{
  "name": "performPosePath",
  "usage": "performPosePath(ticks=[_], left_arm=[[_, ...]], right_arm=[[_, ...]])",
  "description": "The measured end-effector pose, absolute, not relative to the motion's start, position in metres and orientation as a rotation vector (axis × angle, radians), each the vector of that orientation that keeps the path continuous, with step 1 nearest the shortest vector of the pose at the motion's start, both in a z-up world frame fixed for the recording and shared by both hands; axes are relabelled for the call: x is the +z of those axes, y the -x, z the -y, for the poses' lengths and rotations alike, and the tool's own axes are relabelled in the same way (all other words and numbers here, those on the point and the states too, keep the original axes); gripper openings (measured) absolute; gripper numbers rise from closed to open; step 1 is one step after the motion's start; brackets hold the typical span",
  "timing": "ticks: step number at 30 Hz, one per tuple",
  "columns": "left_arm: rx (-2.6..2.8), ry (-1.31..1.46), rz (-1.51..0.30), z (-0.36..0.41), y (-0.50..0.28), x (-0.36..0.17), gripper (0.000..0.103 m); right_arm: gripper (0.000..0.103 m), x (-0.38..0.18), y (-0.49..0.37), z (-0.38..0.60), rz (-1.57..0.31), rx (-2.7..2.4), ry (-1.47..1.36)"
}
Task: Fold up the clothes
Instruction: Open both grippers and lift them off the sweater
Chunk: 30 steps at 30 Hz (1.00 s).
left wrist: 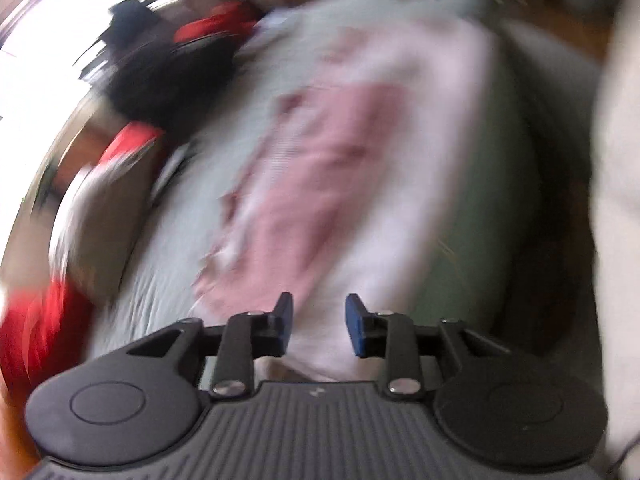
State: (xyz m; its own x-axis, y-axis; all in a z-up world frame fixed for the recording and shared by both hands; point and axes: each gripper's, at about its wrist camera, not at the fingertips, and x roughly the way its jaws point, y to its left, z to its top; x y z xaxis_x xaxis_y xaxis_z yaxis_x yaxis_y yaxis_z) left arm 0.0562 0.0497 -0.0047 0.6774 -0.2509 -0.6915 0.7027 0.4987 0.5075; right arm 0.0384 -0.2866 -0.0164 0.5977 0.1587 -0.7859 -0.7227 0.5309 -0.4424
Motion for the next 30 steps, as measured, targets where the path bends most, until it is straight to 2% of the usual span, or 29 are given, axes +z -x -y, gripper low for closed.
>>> performPosePath(ticks=[1,3,5,8,15,19,23,26,30], left_arm=[[-0.594,-0.758,-0.618,-0.054,-0.065,0.000,0.053],[-0.541,-0.539,-0.668,-0.063,-0.084,0.011,0.064],[-0.502,-0.395,-0.723,-0.066,-0.097,0.011,0.065],[-0.458,-0.364,-0.759,-0.058,-0.096,-0.010,0.065],[-0.371,-0.308,-0.842,-0.060,-0.085,-0.065,0.067],[-0.358,-0.287,-0.838,-0.066,-0.077,-0.060,0.069],[-0.350,-0.248,-0.766,-0.061,-0.087,-0.038,0.070],[-0.344,-0.218,-0.716,-0.058,-0.095,-0.023,0.075],[-0.332,-0.164,-0.703,-0.053,-0.123,-0.020,0.075]], right_arm=[[0.073,-0.013,-0.043,0.290,-0.761,0.568,0.777],[0.081,-0.012,-0.052,0.296,-0.762,0.545,0.588],[0.090,-0.013,-0.062,0.300,-0.765,0.528,0.404],[0.091,-0.029,-0.071,0.296,-0.775,0.489,0.222],[0.092,-0.082,-0.074,0.275,-0.785,0.306,0.179],[0.102,-0.098,-0.065,0.275,-0.785,0.275,0.185],[0.102,-0.083,-0.064,0.270,-0.747,0.230,0.173],[0.103,-0.064,-0.074,0.265,-0.676,0.221,0.174],[0.103,-0.048,-0.098,0.260,-0.610,0.204,0.188]])
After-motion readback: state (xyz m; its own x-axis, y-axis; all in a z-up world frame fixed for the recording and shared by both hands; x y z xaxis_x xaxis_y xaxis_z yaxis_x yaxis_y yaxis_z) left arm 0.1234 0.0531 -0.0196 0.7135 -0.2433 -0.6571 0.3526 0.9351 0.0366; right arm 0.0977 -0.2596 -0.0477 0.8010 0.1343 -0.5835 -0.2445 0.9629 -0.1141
